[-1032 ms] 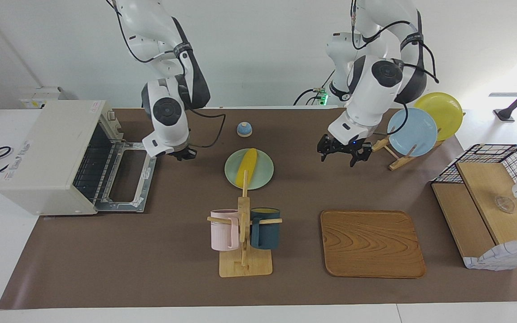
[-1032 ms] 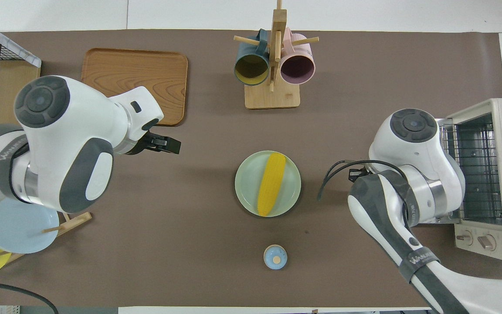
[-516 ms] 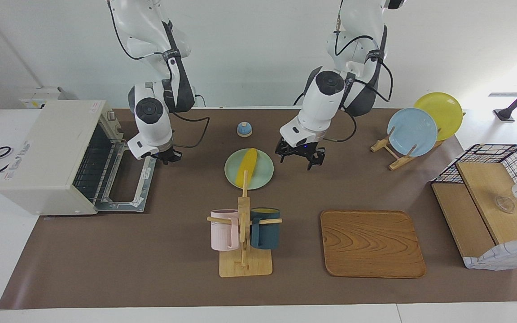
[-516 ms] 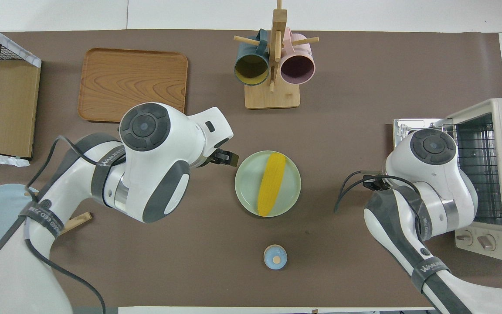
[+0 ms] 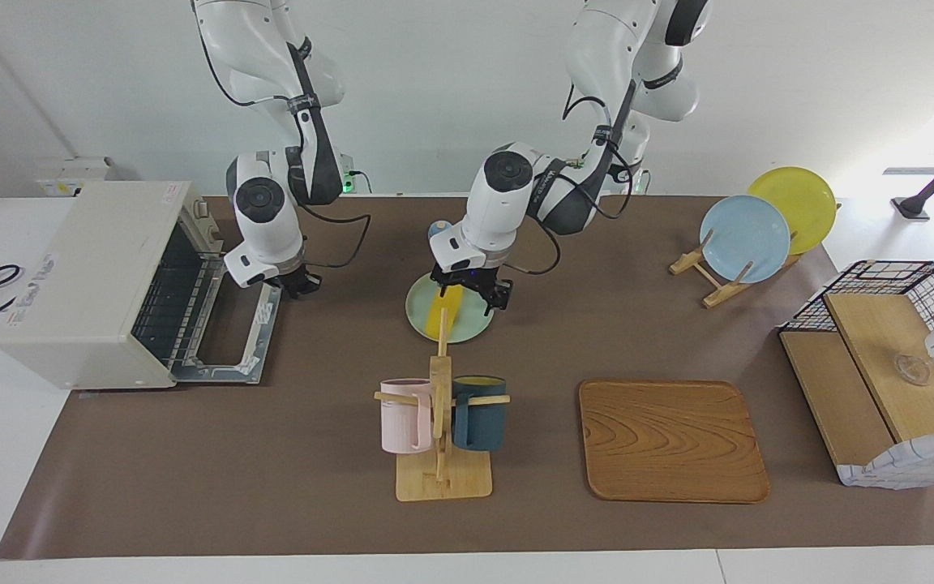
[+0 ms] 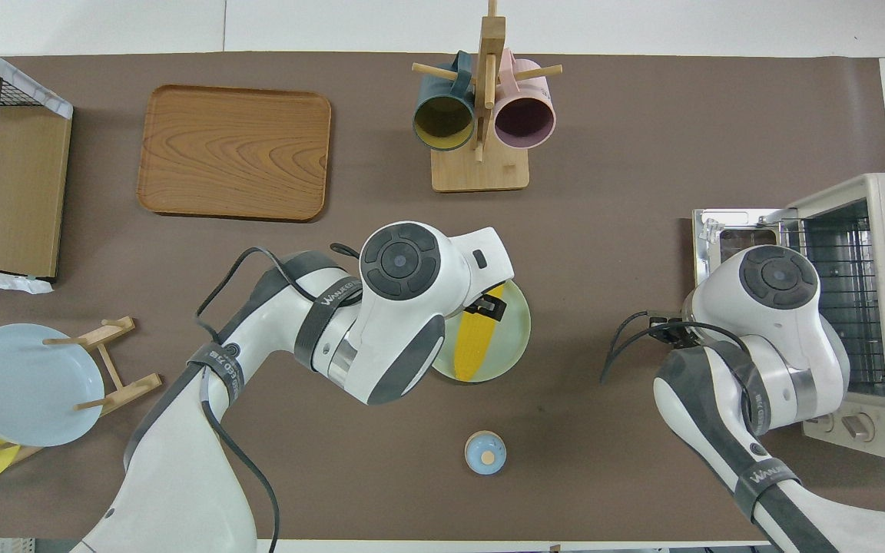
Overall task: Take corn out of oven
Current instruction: 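Grasp the yellow corn with the left gripper while the right gripper returns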
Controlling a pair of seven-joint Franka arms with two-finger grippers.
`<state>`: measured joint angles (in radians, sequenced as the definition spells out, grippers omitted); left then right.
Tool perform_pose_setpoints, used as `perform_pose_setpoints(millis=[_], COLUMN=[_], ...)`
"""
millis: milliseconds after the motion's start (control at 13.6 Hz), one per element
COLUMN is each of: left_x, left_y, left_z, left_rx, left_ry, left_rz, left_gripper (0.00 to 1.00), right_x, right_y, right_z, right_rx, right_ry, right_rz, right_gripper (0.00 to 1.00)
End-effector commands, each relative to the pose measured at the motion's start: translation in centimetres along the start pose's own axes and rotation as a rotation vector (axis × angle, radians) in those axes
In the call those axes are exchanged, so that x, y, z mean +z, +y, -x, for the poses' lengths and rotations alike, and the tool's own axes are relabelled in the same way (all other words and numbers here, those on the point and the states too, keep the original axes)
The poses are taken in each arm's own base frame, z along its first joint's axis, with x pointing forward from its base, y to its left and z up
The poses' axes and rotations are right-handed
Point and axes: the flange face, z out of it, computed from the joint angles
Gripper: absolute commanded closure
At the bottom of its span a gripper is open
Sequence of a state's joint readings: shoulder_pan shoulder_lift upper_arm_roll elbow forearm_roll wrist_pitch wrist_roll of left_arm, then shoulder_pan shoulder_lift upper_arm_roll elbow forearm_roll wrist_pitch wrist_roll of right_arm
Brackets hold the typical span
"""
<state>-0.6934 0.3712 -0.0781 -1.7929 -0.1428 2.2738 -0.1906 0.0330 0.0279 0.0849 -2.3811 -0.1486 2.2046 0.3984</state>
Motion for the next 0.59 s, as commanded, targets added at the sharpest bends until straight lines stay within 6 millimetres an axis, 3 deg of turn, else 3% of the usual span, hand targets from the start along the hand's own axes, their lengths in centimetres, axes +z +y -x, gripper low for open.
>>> perform_pose_setpoints(millis=[0, 221, 369, 516], left_x=[2.1, 3.9, 4.8, 5.3], left_y=[1.5, 2.9, 2.8, 3.2], left_z=[-0.2, 0.6, 1.1, 1.6], left_rx=[0.015, 0.009, 0.003, 0.004], left_ry=[0.011, -0.004, 0.007, 0.014], left_rz=[0.008, 0.009, 0.008, 0.009], left_gripper=[0.00, 0.00, 0.00, 0.00], right_x=[-0.2, -0.2, 0.1, 0.1], right_y=[0.7, 1.6, 3.5, 3.5], right_z=[0.7, 0.7, 0.4, 0.4], right_rx=[-0.019, -0.033, -0.026, -0.027], right_ry=[0.016, 0.016, 0.010, 0.007], right_rz=[0.008, 0.050, 0.091, 0.095], right_gripper=[1.00, 1.00, 1.00, 1.00])
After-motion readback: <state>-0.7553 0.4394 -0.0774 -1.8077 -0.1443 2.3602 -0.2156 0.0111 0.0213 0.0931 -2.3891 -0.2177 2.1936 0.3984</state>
